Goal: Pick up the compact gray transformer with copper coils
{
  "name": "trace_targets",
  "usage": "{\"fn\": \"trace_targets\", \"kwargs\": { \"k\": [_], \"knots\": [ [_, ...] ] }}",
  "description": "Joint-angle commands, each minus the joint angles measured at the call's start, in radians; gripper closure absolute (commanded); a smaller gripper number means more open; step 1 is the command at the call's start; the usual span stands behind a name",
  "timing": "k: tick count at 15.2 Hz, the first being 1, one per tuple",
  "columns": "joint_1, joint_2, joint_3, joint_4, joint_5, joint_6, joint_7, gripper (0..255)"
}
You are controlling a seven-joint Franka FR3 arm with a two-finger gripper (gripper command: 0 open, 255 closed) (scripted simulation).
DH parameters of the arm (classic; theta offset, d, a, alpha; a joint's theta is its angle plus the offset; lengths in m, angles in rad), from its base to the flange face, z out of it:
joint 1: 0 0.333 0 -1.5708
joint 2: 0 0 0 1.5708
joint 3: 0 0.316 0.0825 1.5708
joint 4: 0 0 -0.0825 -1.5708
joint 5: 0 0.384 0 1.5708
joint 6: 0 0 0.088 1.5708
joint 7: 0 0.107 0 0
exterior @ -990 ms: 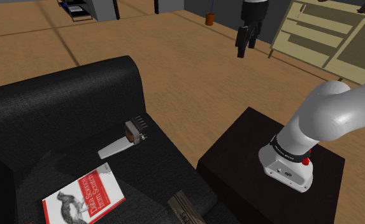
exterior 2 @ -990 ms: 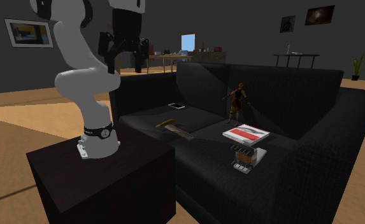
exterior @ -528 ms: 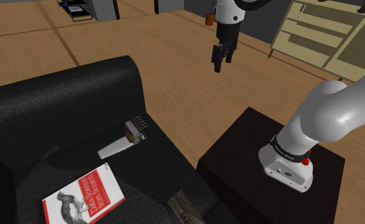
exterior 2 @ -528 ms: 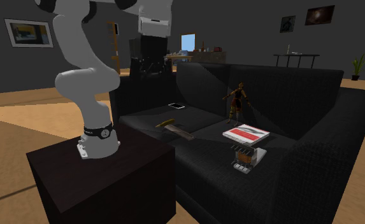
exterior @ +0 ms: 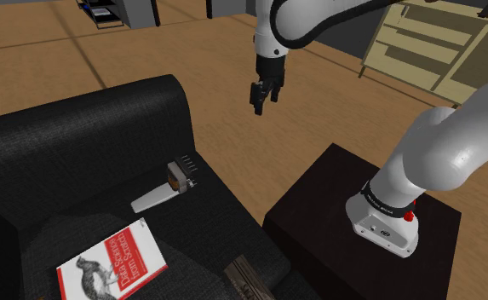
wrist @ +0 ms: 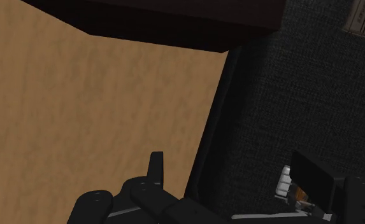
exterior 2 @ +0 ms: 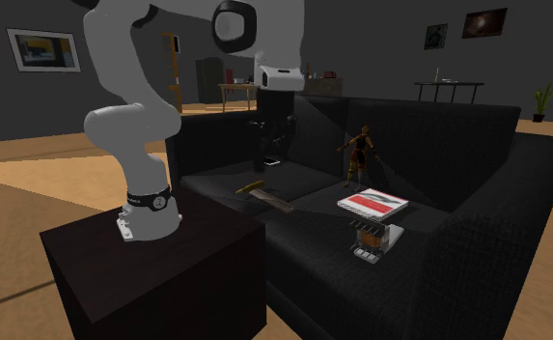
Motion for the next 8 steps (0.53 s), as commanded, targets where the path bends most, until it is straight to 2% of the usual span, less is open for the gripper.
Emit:
{"fn": "trace_targets", "kwargs": {
  "k": [1,8],
  "knots": [
    [0.012,0.054,0.016,0.006,0.01,0.06,0.014,0],
    [0.05,0.282,0.07,0.108,0.016,0.223,0.07,0]
  ]
}}
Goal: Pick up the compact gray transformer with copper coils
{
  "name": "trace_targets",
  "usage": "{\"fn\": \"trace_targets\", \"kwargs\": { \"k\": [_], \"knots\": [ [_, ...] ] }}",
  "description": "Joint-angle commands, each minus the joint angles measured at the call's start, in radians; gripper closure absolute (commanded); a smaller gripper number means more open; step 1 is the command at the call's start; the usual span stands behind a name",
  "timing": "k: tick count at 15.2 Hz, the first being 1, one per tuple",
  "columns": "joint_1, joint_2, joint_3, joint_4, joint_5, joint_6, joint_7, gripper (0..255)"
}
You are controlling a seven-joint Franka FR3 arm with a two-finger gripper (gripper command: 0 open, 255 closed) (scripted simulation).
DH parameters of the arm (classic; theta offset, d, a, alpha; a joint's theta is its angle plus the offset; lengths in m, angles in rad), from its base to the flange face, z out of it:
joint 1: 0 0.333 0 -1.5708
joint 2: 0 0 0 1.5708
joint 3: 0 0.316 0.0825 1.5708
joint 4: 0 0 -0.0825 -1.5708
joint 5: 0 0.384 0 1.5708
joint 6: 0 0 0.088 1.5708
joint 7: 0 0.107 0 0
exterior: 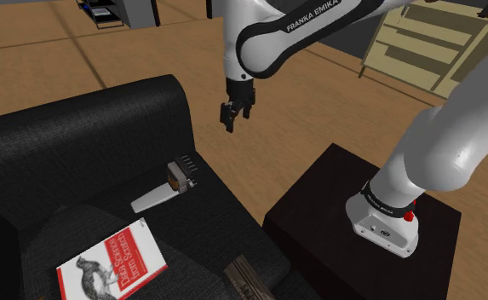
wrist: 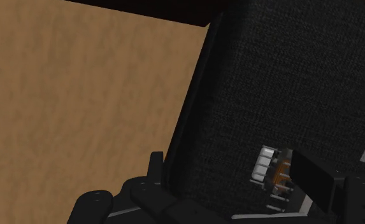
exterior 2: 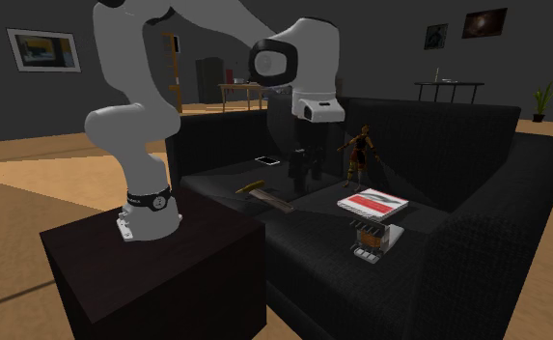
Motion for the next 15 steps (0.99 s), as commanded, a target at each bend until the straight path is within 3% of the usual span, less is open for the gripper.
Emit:
{"fn": "trace_targets", "kwargs": {
  "k": [1,8,15],
  "knots": [
    [0.01,0.07,0.012,0.037,-0.004,0.044,0.014,0],
    [0.058,0.308,0.043,0.204,-0.044,0.151,0.079,0],
    [0.128,0.548,0.047,0.431,-0.095,0.202,0.136,0]
  ]
}}
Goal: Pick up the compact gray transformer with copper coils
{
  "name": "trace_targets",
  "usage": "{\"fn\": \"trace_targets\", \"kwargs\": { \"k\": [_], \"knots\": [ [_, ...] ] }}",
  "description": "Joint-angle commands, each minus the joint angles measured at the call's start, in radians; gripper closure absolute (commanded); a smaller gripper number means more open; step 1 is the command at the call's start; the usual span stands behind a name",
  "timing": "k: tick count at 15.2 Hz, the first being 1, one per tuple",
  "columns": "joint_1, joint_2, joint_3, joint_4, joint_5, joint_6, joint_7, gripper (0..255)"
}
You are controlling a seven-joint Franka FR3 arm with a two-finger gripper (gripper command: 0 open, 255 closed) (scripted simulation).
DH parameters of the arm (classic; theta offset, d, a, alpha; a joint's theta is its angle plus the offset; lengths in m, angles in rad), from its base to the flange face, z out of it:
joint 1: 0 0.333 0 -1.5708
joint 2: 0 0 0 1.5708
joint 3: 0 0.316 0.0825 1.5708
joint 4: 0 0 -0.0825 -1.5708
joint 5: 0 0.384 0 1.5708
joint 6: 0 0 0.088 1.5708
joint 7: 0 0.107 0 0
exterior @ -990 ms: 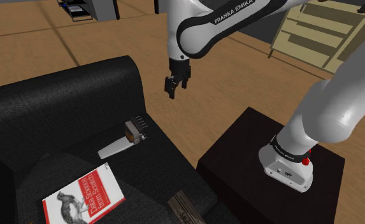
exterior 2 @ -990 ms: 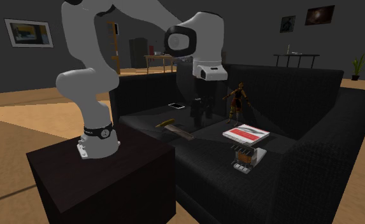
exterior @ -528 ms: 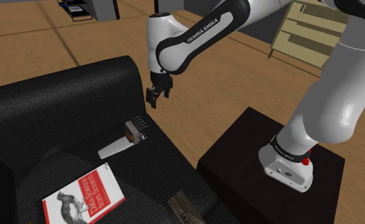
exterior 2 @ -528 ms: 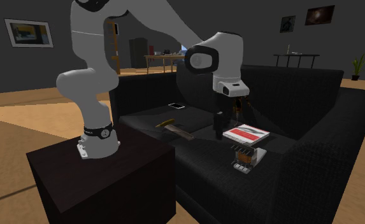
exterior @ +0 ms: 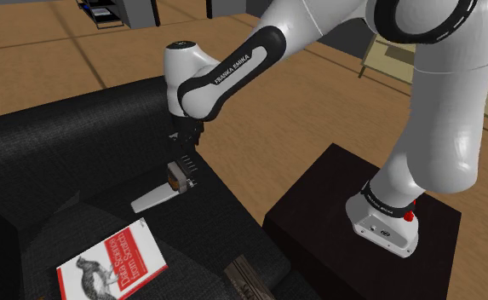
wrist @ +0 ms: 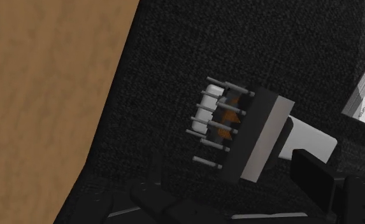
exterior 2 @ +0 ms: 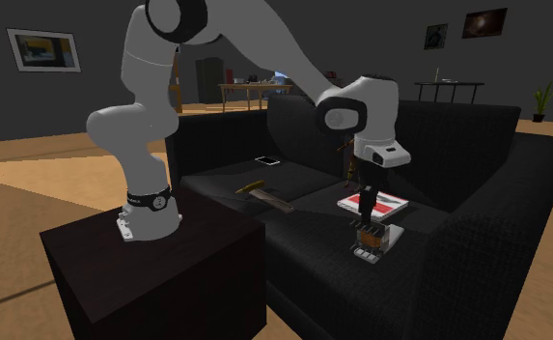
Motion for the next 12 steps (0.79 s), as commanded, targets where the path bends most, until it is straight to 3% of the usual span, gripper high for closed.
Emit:
{"fn": "trace_targets", "kwargs": {
  "k": [1,4,12],
  "knots": [
    [0.022,0.066,0.0,0.072,-0.013,0.006,0.014,0],
    [0.056,0.172,-0.004,0.195,-0.031,0.006,0.031,0],
    [0.067,0.248,-0.015,0.205,-0.043,0.072,0.033,0]
  ]
}}
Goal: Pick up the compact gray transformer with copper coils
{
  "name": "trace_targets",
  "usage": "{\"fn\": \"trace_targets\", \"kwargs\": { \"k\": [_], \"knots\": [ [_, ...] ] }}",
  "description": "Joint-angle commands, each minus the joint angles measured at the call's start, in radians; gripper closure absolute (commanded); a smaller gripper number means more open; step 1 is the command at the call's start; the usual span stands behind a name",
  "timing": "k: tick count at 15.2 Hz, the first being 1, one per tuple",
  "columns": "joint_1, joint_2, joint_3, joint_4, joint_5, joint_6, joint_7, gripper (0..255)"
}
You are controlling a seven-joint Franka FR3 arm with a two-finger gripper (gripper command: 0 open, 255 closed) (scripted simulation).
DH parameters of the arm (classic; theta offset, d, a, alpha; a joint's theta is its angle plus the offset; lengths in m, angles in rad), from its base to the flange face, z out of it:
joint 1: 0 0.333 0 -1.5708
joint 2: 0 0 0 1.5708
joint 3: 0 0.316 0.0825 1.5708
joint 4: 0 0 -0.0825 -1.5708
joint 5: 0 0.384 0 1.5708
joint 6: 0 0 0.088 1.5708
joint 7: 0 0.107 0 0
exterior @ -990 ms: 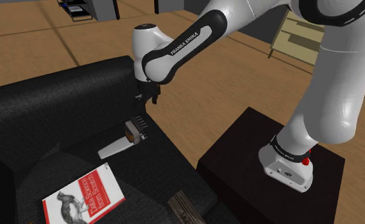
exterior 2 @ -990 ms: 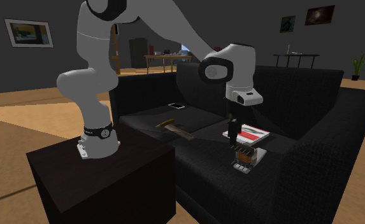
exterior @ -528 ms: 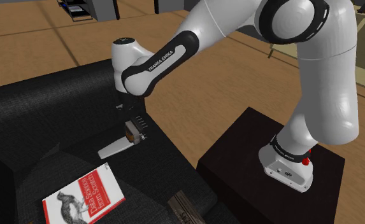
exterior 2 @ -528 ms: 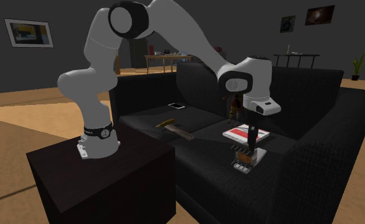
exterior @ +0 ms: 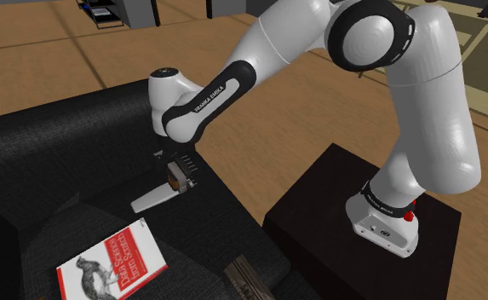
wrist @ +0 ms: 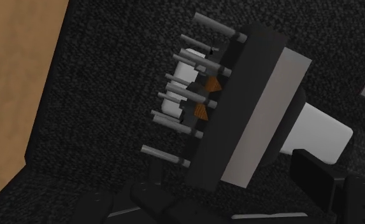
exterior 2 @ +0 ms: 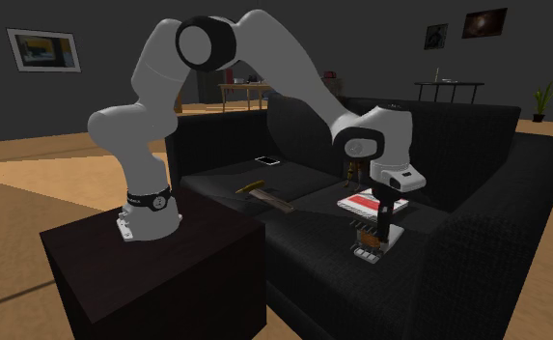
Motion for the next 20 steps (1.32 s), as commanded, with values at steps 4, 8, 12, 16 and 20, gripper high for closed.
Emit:
{"fn": "trace_targets", "kwargs": {
  "k": [4,8,12,16,20],
  "knots": [
    [0.003,0.015,-0.002,0.01,-0.002,0.006,0.001,255],
    [0.003,0.014,-0.002,0.009,-0.002,0.006,0.001,255],
    [0.003,0.015,-0.002,0.01,-0.002,0.006,0.001,255],
    [-0.002,-0.022,0.004,0.007,0.004,-0.028,0.001,255],
    [-0.006,-0.058,0.009,0.008,0.01,-0.064,0.0,255]
  ]
}}
